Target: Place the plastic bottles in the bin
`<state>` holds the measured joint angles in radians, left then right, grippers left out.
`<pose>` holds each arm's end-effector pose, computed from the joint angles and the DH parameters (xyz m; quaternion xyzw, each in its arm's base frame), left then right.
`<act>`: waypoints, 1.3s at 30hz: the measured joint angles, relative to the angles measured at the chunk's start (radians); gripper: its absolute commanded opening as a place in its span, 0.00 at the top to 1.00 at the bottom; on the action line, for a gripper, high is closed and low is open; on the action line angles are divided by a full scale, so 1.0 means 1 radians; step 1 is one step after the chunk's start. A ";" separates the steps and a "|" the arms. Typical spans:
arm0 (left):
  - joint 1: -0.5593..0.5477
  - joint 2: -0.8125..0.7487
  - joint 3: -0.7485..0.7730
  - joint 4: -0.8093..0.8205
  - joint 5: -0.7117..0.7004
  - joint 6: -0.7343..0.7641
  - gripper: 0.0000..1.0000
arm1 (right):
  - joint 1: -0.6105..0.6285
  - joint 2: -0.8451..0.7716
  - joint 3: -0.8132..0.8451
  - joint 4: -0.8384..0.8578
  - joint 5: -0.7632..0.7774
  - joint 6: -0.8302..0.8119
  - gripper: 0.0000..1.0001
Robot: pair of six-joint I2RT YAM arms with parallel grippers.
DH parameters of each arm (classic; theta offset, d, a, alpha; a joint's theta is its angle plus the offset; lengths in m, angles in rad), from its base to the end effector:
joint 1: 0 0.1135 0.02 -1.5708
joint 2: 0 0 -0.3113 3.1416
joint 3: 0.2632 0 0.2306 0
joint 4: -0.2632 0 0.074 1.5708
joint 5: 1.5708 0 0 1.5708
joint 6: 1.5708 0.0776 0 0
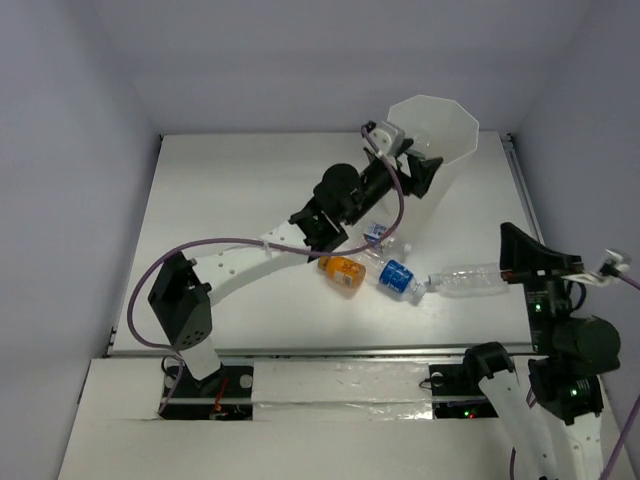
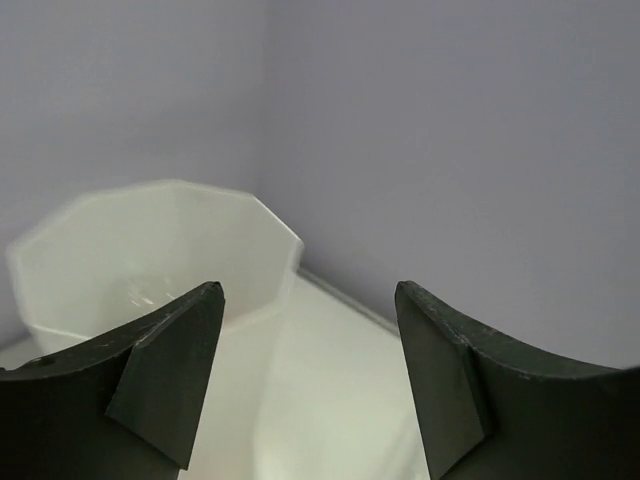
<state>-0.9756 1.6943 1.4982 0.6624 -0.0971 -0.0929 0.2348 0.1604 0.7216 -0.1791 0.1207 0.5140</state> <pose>0.2437 -0.3465 0.5059 0.1865 0.4914 -0.4111 0.7448 0.0113 -0.0069 0.3888 0.1273 0.5466 0.2710 0.7821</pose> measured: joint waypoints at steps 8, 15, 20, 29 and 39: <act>-0.161 0.137 -0.069 -0.105 0.179 0.115 0.09 | 0.000 -0.030 0.108 0.004 0.084 0.001 0.58; -0.176 0.477 0.207 -0.284 0.340 0.165 0.01 | 0.000 -0.030 0.129 -0.025 0.107 0.006 0.34; -0.176 0.692 0.492 -0.418 0.387 0.191 0.01 | 0.000 -0.030 0.161 -0.022 0.098 0.007 0.34; -0.190 0.943 0.870 -0.560 0.395 0.189 0.01 | 0.000 0.015 0.161 -0.023 0.031 0.008 0.35; -0.190 1.017 0.882 -0.660 0.365 0.169 0.10 | 0.000 0.019 0.150 0.000 -0.028 0.026 0.37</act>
<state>-1.1656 2.7117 2.3806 0.0025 0.2680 0.0757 0.2348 0.1795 0.8719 -0.1787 0.0925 0.5404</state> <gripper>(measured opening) 0.950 0.639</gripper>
